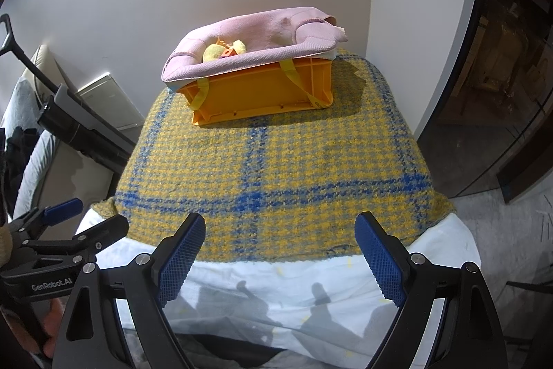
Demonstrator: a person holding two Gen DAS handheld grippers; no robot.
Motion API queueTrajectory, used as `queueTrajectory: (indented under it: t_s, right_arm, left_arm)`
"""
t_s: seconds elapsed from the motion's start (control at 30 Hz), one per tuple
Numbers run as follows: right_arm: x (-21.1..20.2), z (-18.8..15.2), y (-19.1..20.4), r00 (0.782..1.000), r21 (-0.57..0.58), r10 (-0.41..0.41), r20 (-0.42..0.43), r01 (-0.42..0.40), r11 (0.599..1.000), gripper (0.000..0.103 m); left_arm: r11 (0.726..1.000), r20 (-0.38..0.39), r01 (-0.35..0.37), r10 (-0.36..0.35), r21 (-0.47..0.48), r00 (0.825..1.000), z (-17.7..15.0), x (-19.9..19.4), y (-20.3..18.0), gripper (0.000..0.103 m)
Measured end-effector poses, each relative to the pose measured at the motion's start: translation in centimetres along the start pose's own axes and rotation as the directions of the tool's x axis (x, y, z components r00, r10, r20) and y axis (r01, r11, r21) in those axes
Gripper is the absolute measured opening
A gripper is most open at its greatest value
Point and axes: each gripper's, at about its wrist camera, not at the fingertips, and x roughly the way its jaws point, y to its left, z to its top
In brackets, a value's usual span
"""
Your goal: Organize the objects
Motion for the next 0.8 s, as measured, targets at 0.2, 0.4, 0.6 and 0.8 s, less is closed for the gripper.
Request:
queueTrajectory:
  t_s: [0.2,0.4,0.6,0.8]
  right_arm:
    - [0.01,0.0,-0.11,1.0,0.002,0.001,-0.001,-0.001,1.0,0.088]
    - [0.14,0.03,-0.15,1.0,0.007,0.0,-0.004,0.0,1.0,0.088]
    - [0.29,-0.09,-0.11,1.0,0.013,-0.002,-0.007,0.002,1.0,0.088]
    - [0.48,-0.15,-0.18,1.0,0.021,-0.005,-0.006,0.005,1.0,0.088]
  left_arm:
    - [1.0,0.012,0.003,-0.003,-0.01,1.0,0.06,-0.17,0.2,0.103]
    - [1.0,0.003,0.007,-0.007,-0.013,1.0,0.04,-0.01,0.27,0.103]
    - [1.0,-0.005,0.001,-0.001,-0.011,1.0,0.06,0.22,0.41,0.103]
    - [1.0,0.005,-0.008,0.008,-0.019,1.0,0.06,0.16,0.53,0.103]
